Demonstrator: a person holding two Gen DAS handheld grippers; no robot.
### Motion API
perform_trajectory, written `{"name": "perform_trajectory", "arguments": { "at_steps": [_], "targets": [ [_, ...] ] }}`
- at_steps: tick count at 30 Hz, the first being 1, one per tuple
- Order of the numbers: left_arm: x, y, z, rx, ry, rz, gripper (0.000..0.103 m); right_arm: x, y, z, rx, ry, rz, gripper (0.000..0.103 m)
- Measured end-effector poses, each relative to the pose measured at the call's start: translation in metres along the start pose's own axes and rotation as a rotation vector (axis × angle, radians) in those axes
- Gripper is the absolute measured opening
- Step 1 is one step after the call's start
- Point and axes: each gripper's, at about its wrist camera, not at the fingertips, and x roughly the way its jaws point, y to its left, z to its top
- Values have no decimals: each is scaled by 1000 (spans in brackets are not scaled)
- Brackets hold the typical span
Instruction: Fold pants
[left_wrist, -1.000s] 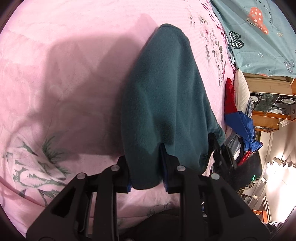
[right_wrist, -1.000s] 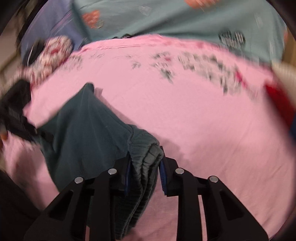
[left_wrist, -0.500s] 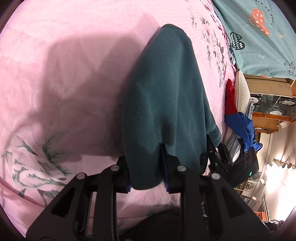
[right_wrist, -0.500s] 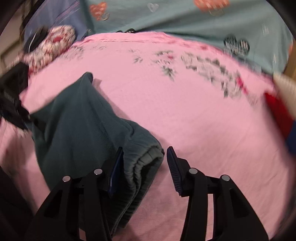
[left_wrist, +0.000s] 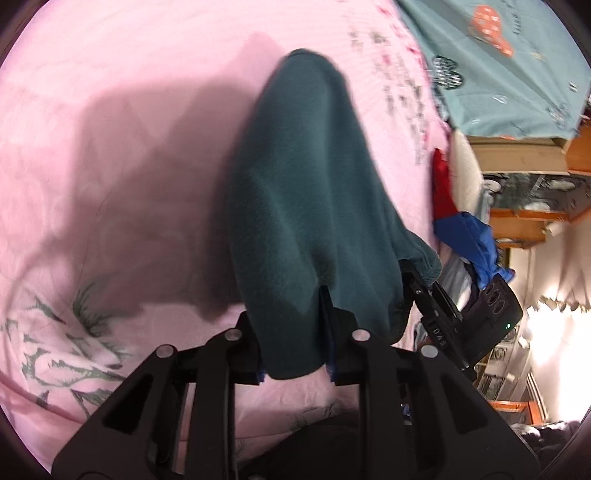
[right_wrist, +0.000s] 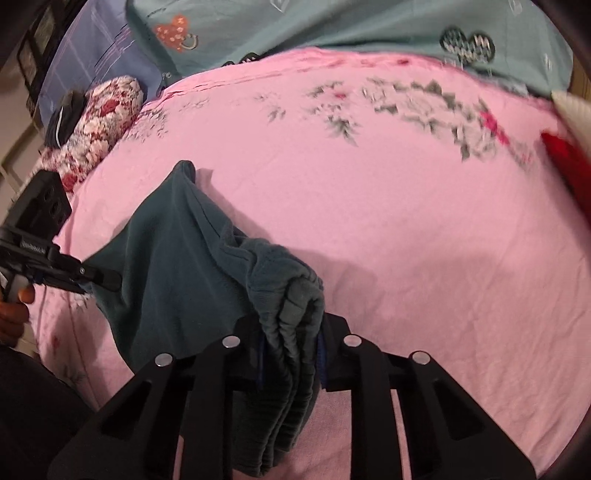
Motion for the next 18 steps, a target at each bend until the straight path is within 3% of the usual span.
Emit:
{"name": "perform_trajectory", "arguments": {
  "at_steps": [3,7,13,18],
  "targets": [
    [-14,-6,-1,44,-32,-57,21,-18,24,16,-69,-60,-54,20],
    [-53,-13,6,131,-121,-90,21,-25,57,58,-109,-130,-43,20],
    [-162,10,39,217,-318,-29,21,-7,142,144,-207,-252,25,20],
    [-261,49,92,277,-446,65,21,39,221,226,-229,-297,101,20]
  ]
}}
